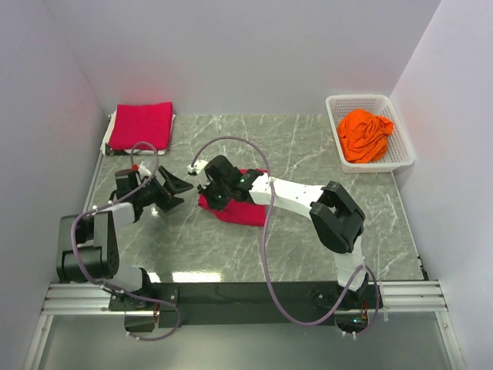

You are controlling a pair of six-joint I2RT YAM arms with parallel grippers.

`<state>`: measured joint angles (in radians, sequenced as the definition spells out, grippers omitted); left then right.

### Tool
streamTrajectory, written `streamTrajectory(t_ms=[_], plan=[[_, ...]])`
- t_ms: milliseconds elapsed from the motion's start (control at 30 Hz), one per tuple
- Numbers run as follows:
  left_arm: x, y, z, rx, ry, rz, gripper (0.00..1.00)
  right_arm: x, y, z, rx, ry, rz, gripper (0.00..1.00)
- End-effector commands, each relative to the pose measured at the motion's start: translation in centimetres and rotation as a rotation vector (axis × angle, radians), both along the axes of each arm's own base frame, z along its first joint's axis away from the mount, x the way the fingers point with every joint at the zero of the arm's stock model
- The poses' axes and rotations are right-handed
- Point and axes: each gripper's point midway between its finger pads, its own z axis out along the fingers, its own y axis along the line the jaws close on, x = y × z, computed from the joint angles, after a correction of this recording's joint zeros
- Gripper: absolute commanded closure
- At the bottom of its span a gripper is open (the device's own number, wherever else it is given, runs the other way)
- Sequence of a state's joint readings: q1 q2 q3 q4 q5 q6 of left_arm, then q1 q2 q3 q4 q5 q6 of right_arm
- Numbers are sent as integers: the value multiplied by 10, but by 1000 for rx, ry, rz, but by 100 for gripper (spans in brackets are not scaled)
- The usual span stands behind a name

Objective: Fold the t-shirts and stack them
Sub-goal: Neatly place the folded tshirt to the corner

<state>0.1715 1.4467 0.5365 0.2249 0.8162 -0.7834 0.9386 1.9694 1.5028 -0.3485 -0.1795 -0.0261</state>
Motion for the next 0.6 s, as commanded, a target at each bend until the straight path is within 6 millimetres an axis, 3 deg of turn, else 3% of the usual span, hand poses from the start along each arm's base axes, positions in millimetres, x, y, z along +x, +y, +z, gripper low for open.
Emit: streamTrajectory(t_ms=[0, 200, 367, 400, 567], plan=[[26, -12, 7, -29, -57, 50, 1, -3, 16, 26, 108, 13, 3, 100], [27, -23, -28, -27, 99, 78, 0, 2, 17, 32, 126, 2, -37, 100], [23, -38, -36, -46, 139, 67, 1, 4, 22, 40, 159, -3, -41, 100], [21, -50, -37, -44, 139, 42, 1, 4, 24, 41, 164, 1, -43, 100], [33, -61, -49, -72, 182, 73, 4, 4, 27, 47, 183, -4, -44, 100]])
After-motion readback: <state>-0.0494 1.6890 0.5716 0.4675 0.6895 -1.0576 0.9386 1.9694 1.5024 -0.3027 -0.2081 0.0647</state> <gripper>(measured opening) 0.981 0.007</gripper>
